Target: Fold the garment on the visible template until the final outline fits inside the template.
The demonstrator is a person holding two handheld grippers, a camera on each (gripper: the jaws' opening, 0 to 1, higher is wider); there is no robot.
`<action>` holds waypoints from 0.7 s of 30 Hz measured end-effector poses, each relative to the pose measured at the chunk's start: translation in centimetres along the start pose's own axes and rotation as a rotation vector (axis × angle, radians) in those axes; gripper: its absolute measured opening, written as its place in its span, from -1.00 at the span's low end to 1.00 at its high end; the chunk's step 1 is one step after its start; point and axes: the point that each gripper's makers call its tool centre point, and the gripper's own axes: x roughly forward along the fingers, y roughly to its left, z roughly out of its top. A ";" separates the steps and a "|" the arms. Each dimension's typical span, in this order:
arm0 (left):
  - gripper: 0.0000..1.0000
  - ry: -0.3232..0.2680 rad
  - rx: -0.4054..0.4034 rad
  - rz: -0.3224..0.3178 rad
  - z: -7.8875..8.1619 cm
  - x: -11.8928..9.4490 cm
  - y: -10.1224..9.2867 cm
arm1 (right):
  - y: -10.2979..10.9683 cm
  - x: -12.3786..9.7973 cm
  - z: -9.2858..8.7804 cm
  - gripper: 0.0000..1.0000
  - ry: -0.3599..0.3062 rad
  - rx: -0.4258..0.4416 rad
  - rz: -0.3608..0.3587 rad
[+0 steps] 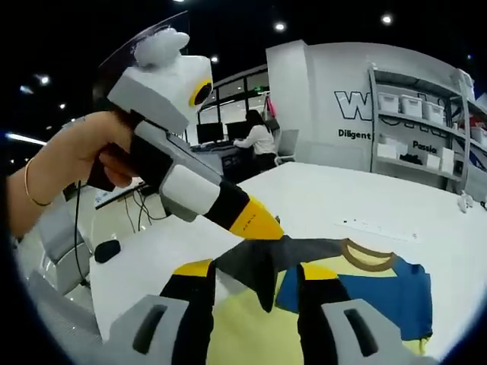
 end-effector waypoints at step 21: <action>-0.90 -0.077 0.136 0.033 1.1 0.0 -1.3 | -3.0 -0.2 -0.6 -1.00 0.031 0.022 -0.056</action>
